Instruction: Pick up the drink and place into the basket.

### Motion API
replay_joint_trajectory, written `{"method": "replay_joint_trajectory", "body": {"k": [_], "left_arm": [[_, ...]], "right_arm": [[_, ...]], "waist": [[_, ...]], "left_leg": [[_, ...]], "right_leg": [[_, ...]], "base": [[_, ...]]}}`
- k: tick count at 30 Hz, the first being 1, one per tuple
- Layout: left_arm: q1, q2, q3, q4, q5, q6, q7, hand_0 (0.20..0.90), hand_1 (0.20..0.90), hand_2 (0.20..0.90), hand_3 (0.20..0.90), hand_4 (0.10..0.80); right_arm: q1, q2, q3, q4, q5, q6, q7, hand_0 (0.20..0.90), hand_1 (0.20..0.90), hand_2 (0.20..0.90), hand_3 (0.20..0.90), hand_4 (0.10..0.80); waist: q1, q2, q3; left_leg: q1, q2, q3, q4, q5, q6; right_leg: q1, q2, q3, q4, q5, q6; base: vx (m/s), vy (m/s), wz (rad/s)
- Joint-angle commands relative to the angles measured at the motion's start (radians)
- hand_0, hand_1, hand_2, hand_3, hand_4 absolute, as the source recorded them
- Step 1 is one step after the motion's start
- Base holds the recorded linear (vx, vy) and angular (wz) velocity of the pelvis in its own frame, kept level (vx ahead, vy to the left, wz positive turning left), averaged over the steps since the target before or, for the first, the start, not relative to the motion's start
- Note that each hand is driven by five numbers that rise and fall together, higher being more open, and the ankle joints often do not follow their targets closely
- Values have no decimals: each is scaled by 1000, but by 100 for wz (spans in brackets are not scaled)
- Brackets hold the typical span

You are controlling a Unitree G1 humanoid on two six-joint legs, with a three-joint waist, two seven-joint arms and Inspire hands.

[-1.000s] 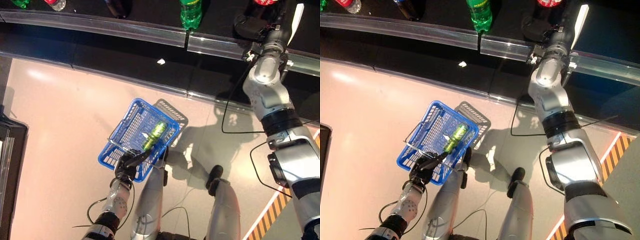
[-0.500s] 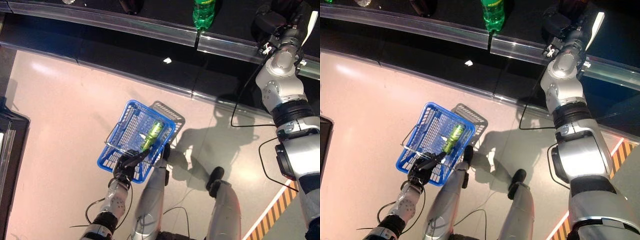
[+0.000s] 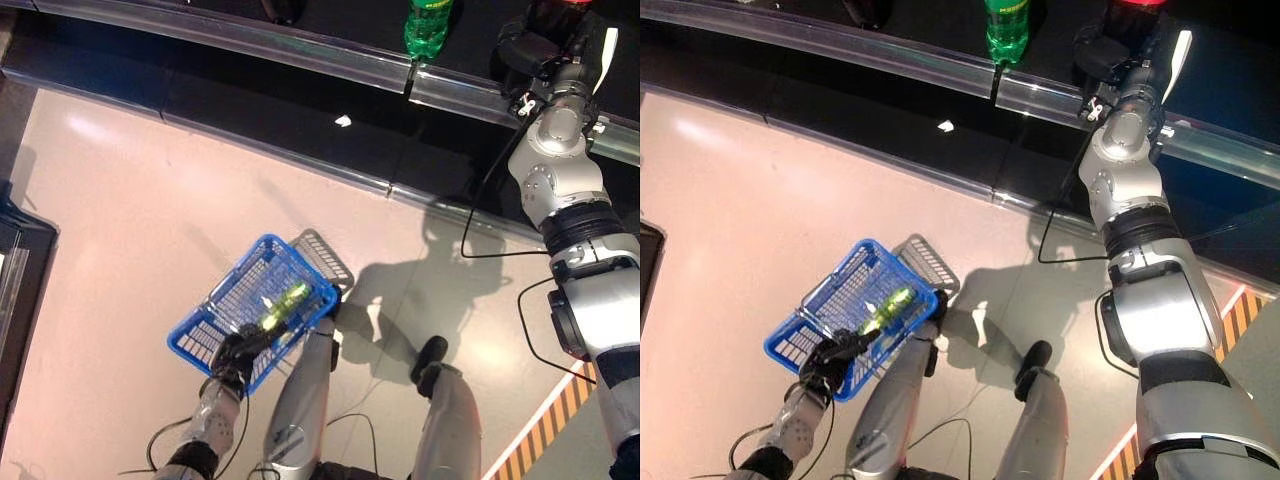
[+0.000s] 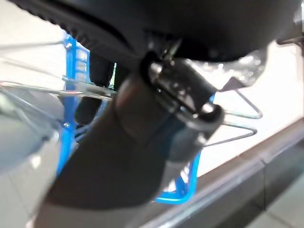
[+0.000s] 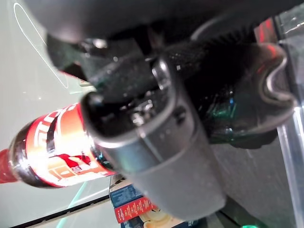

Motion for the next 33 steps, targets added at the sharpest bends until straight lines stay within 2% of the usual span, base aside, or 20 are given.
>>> {"method": "replay_joint_trajectory", "body": {"k": [1,4,9,16,21,33], "left_arm": [[115,75,-40,-75,2,-89,-47,300,300,300,200,100],[109,73,-27,-90,-13,-109,-58,300,300,300,200,100],[92,60,22,-164,-113,-144,-118,300,300,300,200,100],[117,58,49,-384,-117,-199,-159,300,300,300,200,100],[134,78,59,-529,-115,-200,-165,300,300,300,200,100],[172,79,89,-683,-74,-214,-162,300,300,300,200,100]], "right_arm": [[-108,-73,-14,-286,-78,-187,15,300,300,300,200,100],[-77,-65,-27,-355,-105,-191,18,300,300,300,200,100],[68,-34,-96,-640,-194,-142,18,300,300,300,200,100],[273,62,-136,-976,-278,-99,108,300,300,300,200,100],[395,115,-138,-1065,-272,-114,202,300,300,300,200,100],[599,202,-79,-1197,-218,-95,312,300,300,300,200,100]], "waist": [[15,-7,-6],[7,-6,-6],[-30,-10,-6],[-58,-12,-6],[-63,-15,-6],[-48,-40,-61]], "left_leg": [[25,-29,-21,72,-87,54],[42,-26,-15,66,-87,55],[90,-18,3,81,-94,49],[138,-5,12,112,-78,41],[176,2,16,111,-59,35],[235,14,15,45,-44,31]], "right_leg": [[47,16,-22,-118,117,-56],[59,17,-20,-122,114,-58],[101,23,-9,-105,95,-71],[156,35,4,-87,76,-90],[213,40,1,-98,72,-98],[301,47,-31,-162,83,-98]], "base": [[-37,6,-2],[-58,13,-6],[-42,12,-6],[-21,15,-6],[-29,13,-5],[-3,0,0]]}}
